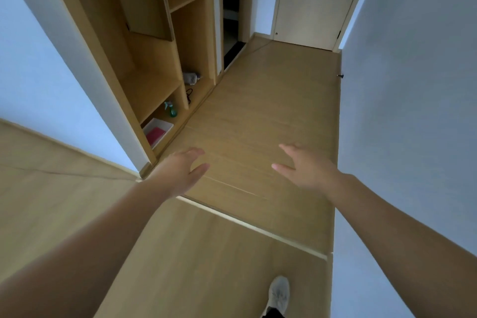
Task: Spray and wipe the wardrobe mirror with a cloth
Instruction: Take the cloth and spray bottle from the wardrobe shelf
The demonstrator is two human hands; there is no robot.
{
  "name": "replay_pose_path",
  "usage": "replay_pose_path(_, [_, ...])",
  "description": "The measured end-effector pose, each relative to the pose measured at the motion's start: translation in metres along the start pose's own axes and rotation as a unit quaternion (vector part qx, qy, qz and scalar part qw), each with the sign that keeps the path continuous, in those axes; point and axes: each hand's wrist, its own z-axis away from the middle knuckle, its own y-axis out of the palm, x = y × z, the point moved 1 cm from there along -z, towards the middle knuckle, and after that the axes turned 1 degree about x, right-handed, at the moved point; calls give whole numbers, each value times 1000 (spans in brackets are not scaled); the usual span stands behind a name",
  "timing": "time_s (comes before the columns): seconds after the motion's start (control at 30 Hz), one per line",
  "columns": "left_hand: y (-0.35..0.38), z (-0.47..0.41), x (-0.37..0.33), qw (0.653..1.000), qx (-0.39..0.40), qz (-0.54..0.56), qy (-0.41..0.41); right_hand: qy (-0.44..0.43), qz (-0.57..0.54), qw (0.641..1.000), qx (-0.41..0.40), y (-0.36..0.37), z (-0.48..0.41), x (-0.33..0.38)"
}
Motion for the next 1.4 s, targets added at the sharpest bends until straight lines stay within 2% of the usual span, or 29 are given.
replay_pose_path(0.17, [10,-64,-31,999,-19,13,-37,-32,7,999,31,-43,-67,-54])
replay_pose_path(0.3, [17,-111,-49,996,-43,30,-66,-57,18,998,21,-71,-118,-92])
replay_pose_path(0.63, [19,-209,-54,990,-73,33,-113,-101,13,994,33,-88,-242,-137])
replay_pose_path(0.87, [8,-305,-7,985,-83,45,-143,-139,24,990,28,-106,-371,-131])
replay_pose_path(1.1, [-38,-408,61,980,-62,66,-179,-163,36,985,33,-143,-504,-103])
replay_pose_path(1.4, [-72,-458,123,965,-111,74,-227,-209,52,975,49,-173,-625,-49])
